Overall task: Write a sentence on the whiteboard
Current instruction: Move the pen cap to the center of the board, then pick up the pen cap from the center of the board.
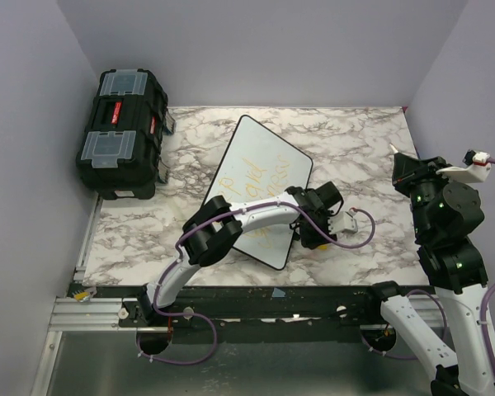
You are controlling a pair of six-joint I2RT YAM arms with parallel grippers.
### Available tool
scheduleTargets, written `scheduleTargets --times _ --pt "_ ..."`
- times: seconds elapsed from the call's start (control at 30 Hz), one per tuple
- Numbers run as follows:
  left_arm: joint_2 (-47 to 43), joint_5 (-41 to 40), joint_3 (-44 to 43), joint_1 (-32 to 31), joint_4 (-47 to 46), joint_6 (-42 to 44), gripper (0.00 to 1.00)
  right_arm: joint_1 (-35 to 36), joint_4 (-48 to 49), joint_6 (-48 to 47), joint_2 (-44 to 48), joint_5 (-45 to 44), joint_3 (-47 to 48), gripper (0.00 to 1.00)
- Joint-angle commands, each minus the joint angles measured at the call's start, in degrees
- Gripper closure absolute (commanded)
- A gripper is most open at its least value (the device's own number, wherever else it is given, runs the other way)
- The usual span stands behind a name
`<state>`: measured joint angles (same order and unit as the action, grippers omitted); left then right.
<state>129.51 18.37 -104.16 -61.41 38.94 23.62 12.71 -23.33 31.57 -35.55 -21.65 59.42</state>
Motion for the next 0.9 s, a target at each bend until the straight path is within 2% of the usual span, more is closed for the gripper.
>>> scheduleTargets --times 0.0,0.3,0.57,0.87 --pt "-2.13 -0.57 0.81 0.06 1.13 -0.88 0.46 0.39 -0.99 -0.34 0.44 -0.62 -0.55 0.99" --pt "0.76 1.67 -4.11 0.06 2.10 0.85 0.46 0.36 -1.37 -0.57 0.06 -0.64 -0.18 0.99" --pt "-1.38 7.59 -0.18 -0.98 2.12 2.90 0.47 0.38 -1.36 -0.58 -0.51 -0.57 -0.35 0.99" --pt "-0.20 8.03 -0.11 -2.78 0.98 3.33 0.48 0.38 -1.36 -0.37 -0.97 -0.23 -0.60 0.99"
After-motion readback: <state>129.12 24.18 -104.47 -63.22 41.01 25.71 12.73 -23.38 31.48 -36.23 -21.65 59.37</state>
